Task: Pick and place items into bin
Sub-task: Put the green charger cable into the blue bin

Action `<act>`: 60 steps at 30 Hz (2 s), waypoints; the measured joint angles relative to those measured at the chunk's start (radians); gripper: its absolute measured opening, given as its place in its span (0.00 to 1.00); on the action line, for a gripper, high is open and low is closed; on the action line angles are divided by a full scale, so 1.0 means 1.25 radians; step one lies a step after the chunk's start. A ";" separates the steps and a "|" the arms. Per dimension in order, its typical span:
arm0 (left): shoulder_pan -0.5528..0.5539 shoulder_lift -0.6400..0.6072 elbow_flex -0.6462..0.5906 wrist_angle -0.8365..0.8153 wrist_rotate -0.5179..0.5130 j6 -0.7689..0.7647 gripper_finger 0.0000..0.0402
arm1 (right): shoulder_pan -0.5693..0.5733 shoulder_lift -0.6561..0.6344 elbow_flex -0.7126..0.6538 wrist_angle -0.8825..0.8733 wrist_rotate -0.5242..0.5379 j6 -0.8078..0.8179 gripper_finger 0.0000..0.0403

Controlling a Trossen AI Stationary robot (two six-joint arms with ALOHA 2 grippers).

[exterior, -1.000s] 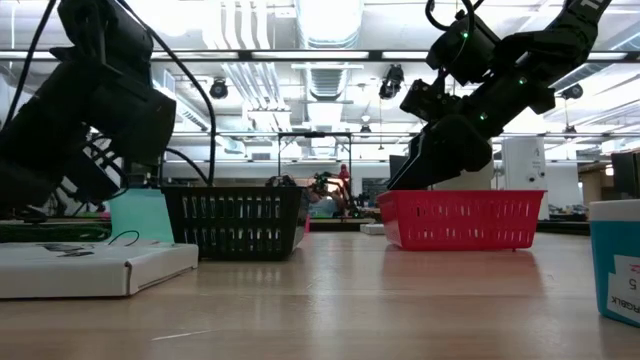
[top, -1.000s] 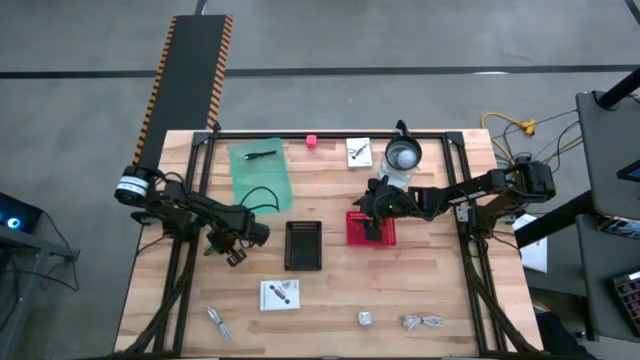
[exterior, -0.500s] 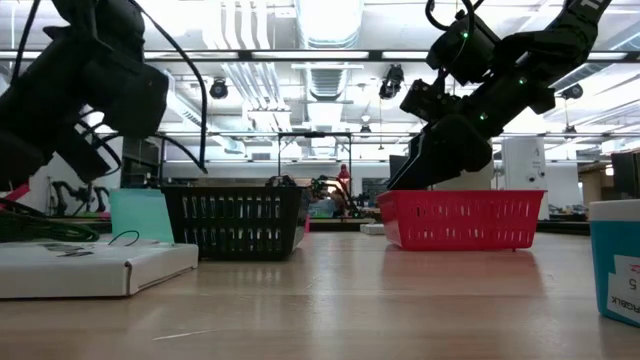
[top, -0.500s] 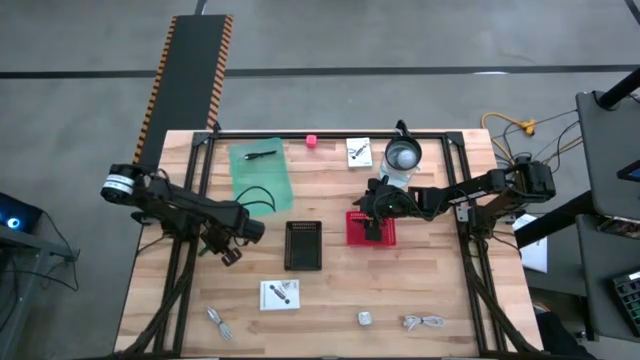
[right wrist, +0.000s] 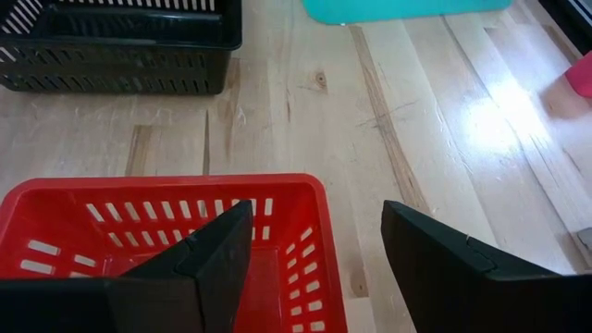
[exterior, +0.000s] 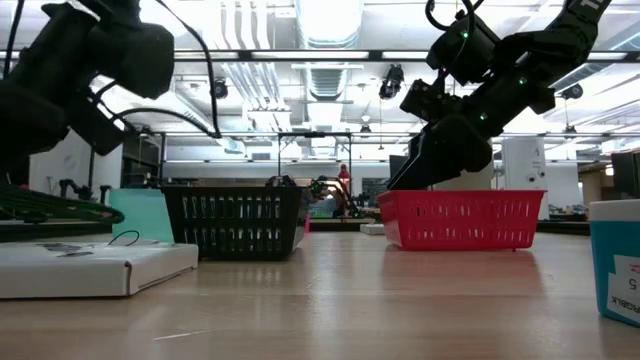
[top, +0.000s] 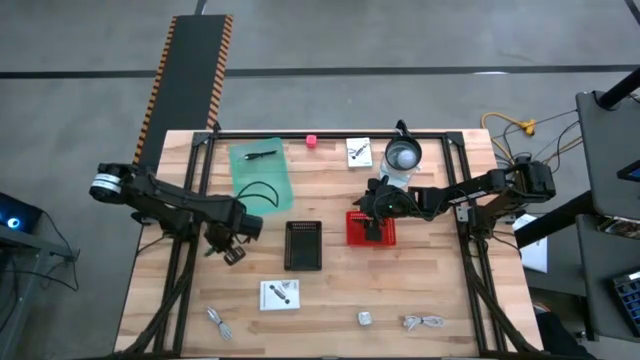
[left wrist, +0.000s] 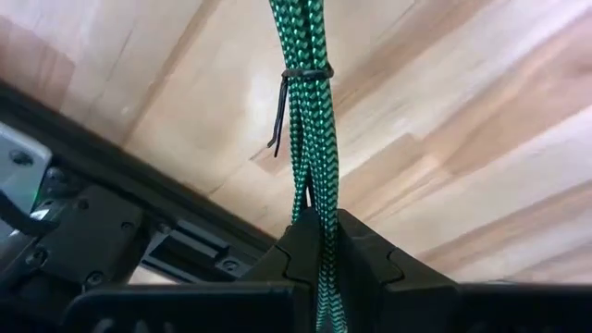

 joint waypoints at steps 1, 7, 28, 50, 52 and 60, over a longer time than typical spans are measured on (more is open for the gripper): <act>-0.001 -0.001 0.004 0.001 0.000 0.008 0.02 | 0.000 0.000 0.000 0.000 0.000 0.000 0.56; -0.001 -0.034 0.032 -0.001 -0.001 0.045 0.02 | 0.000 0.000 0.000 0.000 0.000 0.000 0.56; -0.004 -0.167 0.085 0.056 -0.049 0.065 0.02 | 0.000 0.000 0.000 0.001 0.000 0.000 0.56; -0.005 -0.174 0.144 0.212 -0.183 0.212 0.02 | 0.000 0.000 0.000 0.001 0.000 0.000 0.56; -0.004 -0.173 0.144 0.212 -0.213 0.213 0.02 | 0.000 0.000 0.000 0.001 0.000 0.000 0.56; -0.003 -0.158 0.143 0.215 -0.237 0.231 0.02 | 0.000 0.000 0.000 0.001 0.000 0.000 0.56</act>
